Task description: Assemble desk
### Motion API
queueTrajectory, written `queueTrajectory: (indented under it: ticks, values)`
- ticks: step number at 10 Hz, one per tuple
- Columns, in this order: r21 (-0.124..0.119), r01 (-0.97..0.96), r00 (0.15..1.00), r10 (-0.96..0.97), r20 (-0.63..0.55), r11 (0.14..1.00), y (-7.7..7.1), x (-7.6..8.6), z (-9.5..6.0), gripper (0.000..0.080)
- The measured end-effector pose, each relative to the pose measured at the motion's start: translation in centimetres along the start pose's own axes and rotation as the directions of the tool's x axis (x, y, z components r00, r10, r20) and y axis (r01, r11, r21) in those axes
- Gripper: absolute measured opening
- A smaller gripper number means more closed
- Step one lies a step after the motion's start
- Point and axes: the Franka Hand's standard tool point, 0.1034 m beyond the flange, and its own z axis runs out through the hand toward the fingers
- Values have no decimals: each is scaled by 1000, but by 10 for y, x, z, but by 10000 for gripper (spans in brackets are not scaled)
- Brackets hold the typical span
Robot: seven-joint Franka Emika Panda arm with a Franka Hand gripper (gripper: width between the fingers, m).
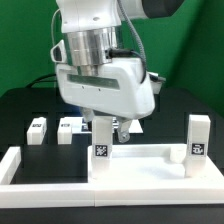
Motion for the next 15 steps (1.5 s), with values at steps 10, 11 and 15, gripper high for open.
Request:
queueTrajectory:
  ticks: [10,11,15]
  values:
    - [-9,47,997,-48,-59,999,6,9,2,296]
    - [-4,-68,996,68,-59,998,8,12,1,295]
    - [-7,-641,767,641,34,768,10,11,-3,293]
